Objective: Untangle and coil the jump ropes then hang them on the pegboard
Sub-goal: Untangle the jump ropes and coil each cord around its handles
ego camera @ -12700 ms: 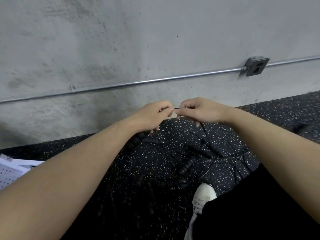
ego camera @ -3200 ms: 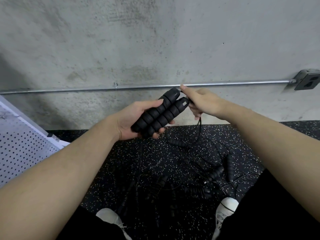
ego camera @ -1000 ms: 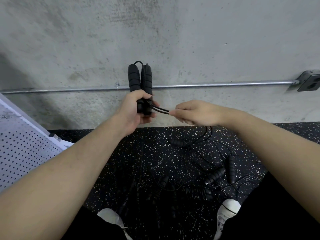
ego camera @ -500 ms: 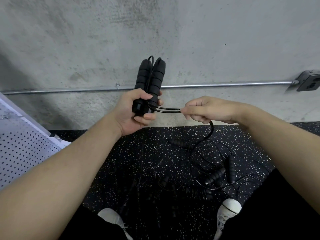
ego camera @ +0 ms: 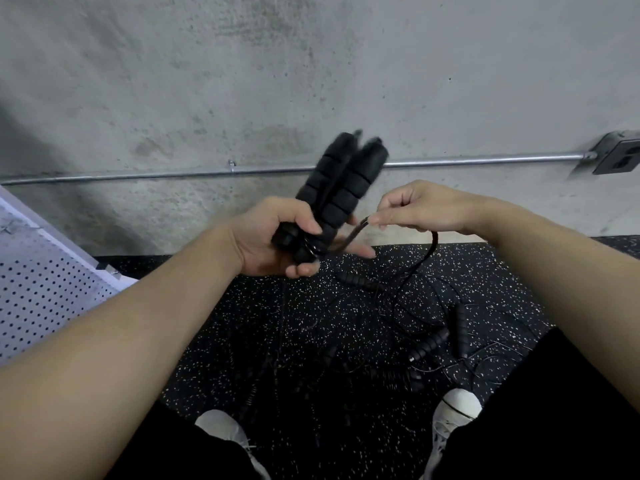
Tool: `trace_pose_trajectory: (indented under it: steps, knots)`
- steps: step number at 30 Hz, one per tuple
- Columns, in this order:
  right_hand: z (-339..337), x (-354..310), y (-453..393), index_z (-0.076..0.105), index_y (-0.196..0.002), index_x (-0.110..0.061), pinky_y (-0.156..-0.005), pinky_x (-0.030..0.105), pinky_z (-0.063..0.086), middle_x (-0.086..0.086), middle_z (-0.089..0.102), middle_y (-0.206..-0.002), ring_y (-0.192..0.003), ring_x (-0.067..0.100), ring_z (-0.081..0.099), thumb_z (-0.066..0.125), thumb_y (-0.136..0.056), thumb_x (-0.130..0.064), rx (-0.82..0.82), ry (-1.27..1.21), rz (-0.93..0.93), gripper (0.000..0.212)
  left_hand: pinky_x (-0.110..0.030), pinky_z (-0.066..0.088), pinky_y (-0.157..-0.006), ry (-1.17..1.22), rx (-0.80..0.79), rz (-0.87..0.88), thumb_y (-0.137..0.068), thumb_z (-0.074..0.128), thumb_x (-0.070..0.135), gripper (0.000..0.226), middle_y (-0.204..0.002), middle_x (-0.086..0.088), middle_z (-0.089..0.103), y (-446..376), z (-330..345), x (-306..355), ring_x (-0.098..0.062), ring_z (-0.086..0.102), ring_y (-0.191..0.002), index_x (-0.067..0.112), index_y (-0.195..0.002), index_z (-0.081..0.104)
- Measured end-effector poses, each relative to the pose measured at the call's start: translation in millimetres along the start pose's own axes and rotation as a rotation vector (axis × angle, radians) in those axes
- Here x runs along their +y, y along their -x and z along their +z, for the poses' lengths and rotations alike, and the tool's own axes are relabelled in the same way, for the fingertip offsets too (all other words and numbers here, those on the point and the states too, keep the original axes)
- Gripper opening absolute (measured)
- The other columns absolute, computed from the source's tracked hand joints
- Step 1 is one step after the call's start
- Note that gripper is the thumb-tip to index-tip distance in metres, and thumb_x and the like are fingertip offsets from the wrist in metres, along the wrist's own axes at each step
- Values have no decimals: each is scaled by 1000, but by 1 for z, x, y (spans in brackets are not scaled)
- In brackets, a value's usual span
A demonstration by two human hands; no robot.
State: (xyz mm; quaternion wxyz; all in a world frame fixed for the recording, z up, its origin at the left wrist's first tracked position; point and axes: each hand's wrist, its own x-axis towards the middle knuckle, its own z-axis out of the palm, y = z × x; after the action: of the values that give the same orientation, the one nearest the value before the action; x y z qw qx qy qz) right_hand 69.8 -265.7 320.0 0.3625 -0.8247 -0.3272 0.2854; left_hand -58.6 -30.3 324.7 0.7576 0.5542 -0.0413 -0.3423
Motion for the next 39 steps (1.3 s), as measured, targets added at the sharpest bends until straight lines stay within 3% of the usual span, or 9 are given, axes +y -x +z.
trace_pose_trajectory:
  steps: [2,5,9,16,19,23,31,35,39]
  knots:
    - [-2,0,-2,71,-69,-19,-69,25,40,-10,63,-69,-68,3,54,77,-86,-33,79,65,-10,22,-18,41,-38,-167,-31,-86,-69,66,16,44,-124,-23,67,-7,7,-3,-17,55,-48,21,-112,73]
    - [-6,4,-6,59,-58,-20,-60,18,41,-15,59,-53,-52,-7,49,68,-90,-7,151,99,-13,36,-18,36,-35,-371,77,-151,-79,54,10,43,-111,-20,72,-15,15,-5,-17,54,-49,14,-121,61]
    - [-8,8,-5,73,-69,-18,-64,12,46,-12,68,-62,-61,2,58,81,-81,-16,51,70,-11,14,-23,37,-38,-681,149,-190,-80,61,8,68,-106,-12,75,-19,23,-7,-19,55,-54,24,-136,26]
    - [10,-5,-16,80,-79,-28,-77,18,44,-12,75,-83,-82,0,61,85,-75,-46,122,231,39,19,-28,41,-41,-1009,309,-390,-88,67,7,56,-80,-12,58,-36,35,-25,-15,51,-46,21,-123,26]
    - [19,-19,-20,74,-71,-32,-57,7,37,-19,67,-66,-64,-7,56,84,-76,-45,165,280,-11,17,-30,49,-43,-943,410,-436,-89,69,9,55,-82,-12,58,-41,27,-32,-17,54,-51,20,-123,26]
    - [36,-36,-21,68,-64,-31,-49,16,35,-12,58,-56,-48,0,47,83,-79,-38,169,308,-85,23,-32,54,-47,-790,505,-467,-90,69,14,77,-88,-13,62,-47,20,-42,-17,55,-50,28,-144,17]
    - [59,-59,-13,66,-69,-36,-70,32,54,-2,74,-76,-73,13,67,67,-91,-42,127,460,-137,23,-23,46,-41,-451,673,-354,-97,57,16,8,-72,-7,55,-48,6,-45,-12,49,-42,19,-98,51]
    - [61,-56,-12,77,-95,-15,-53,17,41,-8,67,-59,-56,0,59,55,-102,-38,169,367,-180,32,-23,47,-41,-110,808,-97,-95,59,8,35,-89,-7,52,-50,-12,-40,-15,54,-69,9,-129,51]
    - [63,-58,-13,69,-90,-20,-51,18,32,-12,57,-62,-50,-6,50,51,-106,-33,244,228,-160,28,-17,36,-33,127,952,16,-96,60,5,49,-86,-9,51,-54,-25,-31,-18,49,-59,2,-143,43]
